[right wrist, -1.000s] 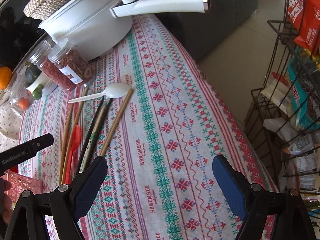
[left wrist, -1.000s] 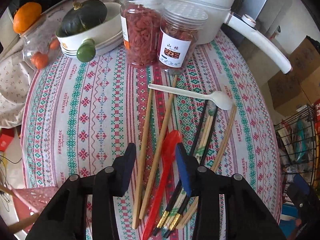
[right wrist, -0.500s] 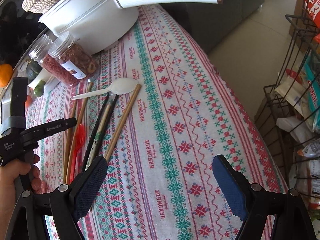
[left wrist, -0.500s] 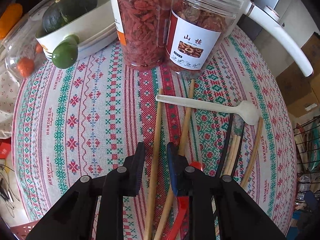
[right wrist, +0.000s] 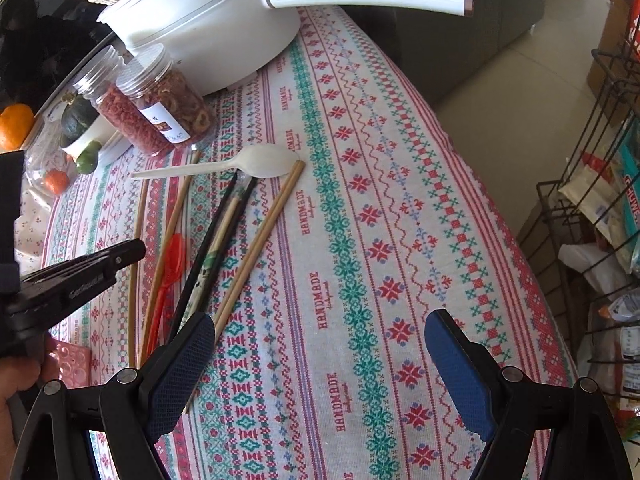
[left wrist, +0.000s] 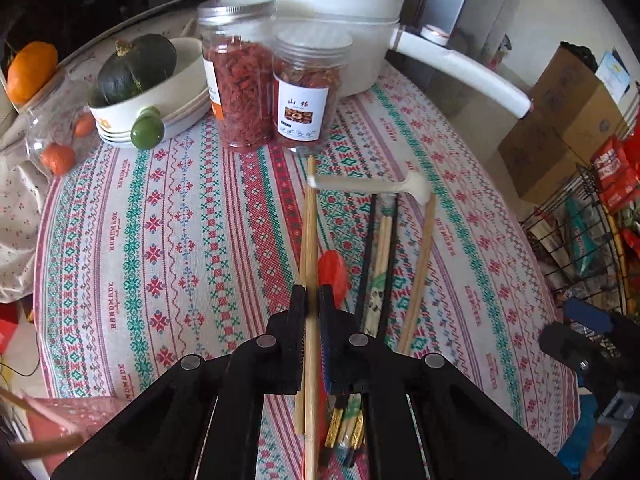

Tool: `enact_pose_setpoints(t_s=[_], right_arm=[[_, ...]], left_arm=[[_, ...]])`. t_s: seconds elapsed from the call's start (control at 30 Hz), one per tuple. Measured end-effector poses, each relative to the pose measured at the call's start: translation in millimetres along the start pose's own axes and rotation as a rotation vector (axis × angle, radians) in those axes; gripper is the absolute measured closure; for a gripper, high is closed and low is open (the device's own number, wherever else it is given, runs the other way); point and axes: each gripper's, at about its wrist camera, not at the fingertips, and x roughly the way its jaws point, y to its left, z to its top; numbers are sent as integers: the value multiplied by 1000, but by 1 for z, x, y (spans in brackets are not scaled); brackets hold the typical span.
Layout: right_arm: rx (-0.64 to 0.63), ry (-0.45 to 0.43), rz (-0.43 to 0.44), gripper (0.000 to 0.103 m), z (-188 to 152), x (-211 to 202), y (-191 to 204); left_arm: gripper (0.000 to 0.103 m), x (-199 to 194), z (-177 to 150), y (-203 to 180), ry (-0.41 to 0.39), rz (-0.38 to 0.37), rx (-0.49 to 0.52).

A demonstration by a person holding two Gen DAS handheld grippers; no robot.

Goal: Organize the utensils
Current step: 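Grasp a pair of wooden chopsticks with the right tool while the left tool carries its chopstick to the basket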

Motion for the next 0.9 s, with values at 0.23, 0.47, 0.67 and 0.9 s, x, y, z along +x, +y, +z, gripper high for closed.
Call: enact_pose_setpoints(t_s=[0.23, 0.47, 0.67, 0.9], right_arm=[[-11, 15, -3, 13, -2, 7, 11], [22, 46, -14, 13, 1, 35, 22], [29, 69, -45, 31, 5, 64, 32], [38, 67, -79, 53, 17, 90, 43]], left_arm=[[97, -97, -49, -1, -165, -67, 34], [97, -147, -89, 19, -253, -107, 32], [97, -155, -104, 36, -269, -86, 60], [97, -165, -105, 56, -283, -110, 27]])
